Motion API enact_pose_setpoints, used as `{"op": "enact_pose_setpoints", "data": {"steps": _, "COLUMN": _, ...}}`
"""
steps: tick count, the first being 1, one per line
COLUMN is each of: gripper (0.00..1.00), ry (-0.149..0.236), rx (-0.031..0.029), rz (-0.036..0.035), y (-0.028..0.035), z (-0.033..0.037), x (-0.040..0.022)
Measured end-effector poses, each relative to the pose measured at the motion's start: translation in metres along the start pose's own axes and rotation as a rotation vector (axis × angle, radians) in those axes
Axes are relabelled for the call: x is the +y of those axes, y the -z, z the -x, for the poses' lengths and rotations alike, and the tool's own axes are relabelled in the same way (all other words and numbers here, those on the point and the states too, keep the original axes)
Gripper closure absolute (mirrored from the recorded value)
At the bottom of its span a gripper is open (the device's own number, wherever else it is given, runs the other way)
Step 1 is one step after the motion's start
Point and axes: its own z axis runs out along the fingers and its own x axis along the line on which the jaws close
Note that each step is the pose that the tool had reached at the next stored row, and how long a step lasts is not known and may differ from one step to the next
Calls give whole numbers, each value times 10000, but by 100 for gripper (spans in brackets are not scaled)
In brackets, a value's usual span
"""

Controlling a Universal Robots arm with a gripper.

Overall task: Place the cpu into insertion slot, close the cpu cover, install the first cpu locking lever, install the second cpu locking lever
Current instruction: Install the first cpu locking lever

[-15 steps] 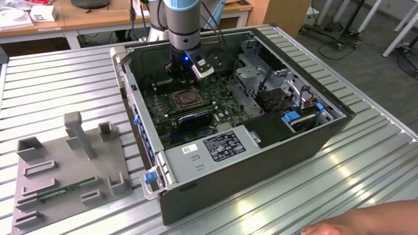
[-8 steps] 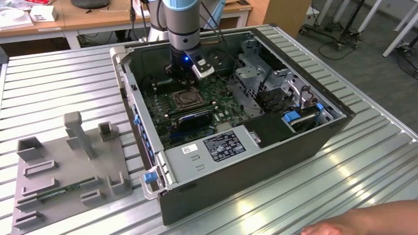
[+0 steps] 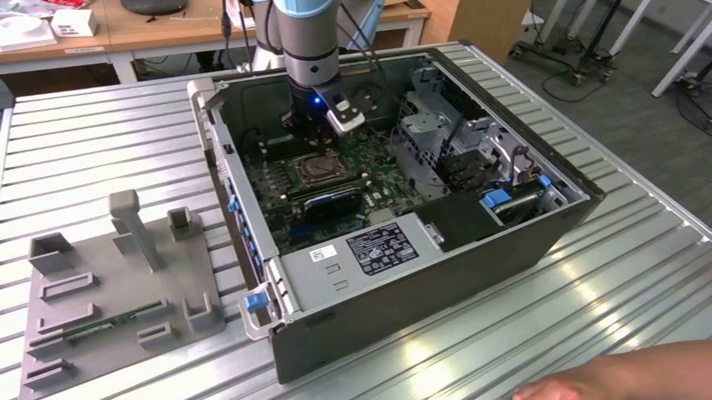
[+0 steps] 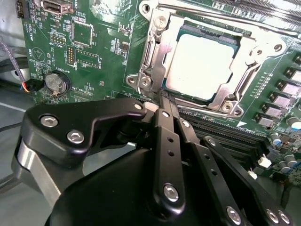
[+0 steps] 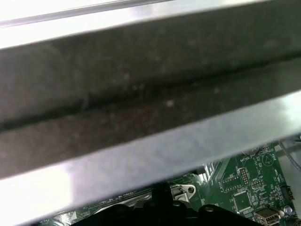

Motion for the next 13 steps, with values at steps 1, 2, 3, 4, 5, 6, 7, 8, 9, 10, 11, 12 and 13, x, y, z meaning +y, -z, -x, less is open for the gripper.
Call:
{"op": "enact_pose_setpoints", "data": {"steps": 1, "gripper": 90, "ry": 23, "rx": -14, "rz": -22, "y": -1, "z": -4, "x": -1}}
{"op": "enact_pose_setpoints", "data": {"steps": 2, "gripper": 90, "ry": 45, "rx": -26, "rz": -40, "y": -2, "z": -9, "x": -2}}
{"op": "enact_pose_setpoints", "data": {"steps": 3, "gripper": 90, "ry": 67, "rx": -37, "rz": -55, "y": -3, "z": -13, "x": -3}}
{"op": "enact_pose_setpoints", "data": {"steps": 4, "gripper": 90, "ry": 88, "rx": -47, "rz": -68, "y": -3, "z": -18, "x": -4}}
{"op": "enact_pose_setpoints", "data": {"steps": 5, "gripper": 90, "ry": 110, "rx": -58, "rz": -83, "y": -4, "z": -22, "x": -4}}
{"op": "enact_pose_setpoints", "data": {"steps": 6, "gripper": 90, "ry": 130, "rx": -69, "rz": -97, "y": -5, "z": -26, "x": -5}}
{"op": "enact_pose_setpoints", "data": {"steps": 7, "gripper": 90, "ry": 151, "rx": -78, "rz": -111, "y": -6, "z": -29, "x": -5}}
{"op": "enact_pose_setpoints", "data": {"steps": 8, "gripper": 90, "ry": 172, "rx": -88, "rz": -127, "y": -7, "z": -32, "x": -5}}
{"op": "enact_pose_setpoints", "data": {"steps": 9, "gripper": 90, "ry": 192, "rx": -96, "rz": -142, "y": -7, "z": -35, "x": -6}}
{"op": "enact_pose_setpoints", "data": {"steps": 10, "gripper": 90, "ry": 213, "rx": -104, "rz": -155, "y": -8, "z": -38, "x": -6}}
{"op": "enact_pose_setpoints", "data": {"steps": 11, "gripper": 90, "ry": 232, "rx": -108, "rz": -164, "y": -8, "z": -40, "x": -6}}
{"op": "enact_pose_setpoints", "data": {"steps": 12, "gripper": 90, "ry": 250, "rx": -113, "rz": -171, "y": -9, "z": -41, "x": -7}}
{"op": "enact_pose_setpoints", "data": {"steps": 13, "gripper": 90, "ry": 267, "rx": -115, "rz": -174, "y": -9, "z": -42, "x": -7}}
